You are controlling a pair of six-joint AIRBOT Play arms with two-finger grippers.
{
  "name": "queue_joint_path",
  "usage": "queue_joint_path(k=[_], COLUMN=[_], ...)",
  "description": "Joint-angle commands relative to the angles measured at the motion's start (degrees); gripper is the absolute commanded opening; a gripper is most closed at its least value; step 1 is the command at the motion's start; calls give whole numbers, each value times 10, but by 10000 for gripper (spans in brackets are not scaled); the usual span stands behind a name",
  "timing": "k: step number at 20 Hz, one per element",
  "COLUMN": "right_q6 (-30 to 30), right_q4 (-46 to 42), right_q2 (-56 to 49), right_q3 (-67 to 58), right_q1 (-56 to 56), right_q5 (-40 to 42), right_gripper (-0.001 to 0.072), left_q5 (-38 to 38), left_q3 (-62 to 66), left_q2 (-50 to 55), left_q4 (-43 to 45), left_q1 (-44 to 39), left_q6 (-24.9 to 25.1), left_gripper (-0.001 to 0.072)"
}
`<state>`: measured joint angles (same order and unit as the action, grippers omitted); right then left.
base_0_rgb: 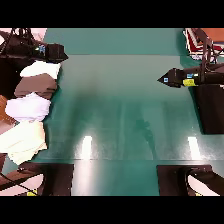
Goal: Fold the shirts.
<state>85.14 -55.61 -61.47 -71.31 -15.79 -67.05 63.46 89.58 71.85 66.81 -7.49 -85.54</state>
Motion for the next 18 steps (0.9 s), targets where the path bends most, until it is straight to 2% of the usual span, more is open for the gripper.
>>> queue_joint_path(k=[1, 13, 15, 16, 17, 18], right_q6=[0, 0, 0, 0, 0, 0], right_q4=[1, 0, 0, 1, 1, 1], right_q2=[0, 0, 0, 0, 0, 0], right_q3=[-1, -1, -1, -1, -1, -1], right_q1=[0, 0, 0, 0, 0, 0], right_q5=[0, 0, 0, 0, 0, 0], right_gripper=[20, 20, 20, 20, 20, 20], left_q5=[0, -1, -38, -58, -79, -105], left_q3=[0, 0, 0, 0, 0, 0], left_q2=[0, 0, 0, 0, 2, 5], left_q4=[0, -12, 11, 50, 99, 158], left_q1=[0, 0, 0, 0, 0, 0], left_q6=[0, 0, 11, 28, 30, 21], left_gripper=[27, 27, 29, 185, 534, 673])
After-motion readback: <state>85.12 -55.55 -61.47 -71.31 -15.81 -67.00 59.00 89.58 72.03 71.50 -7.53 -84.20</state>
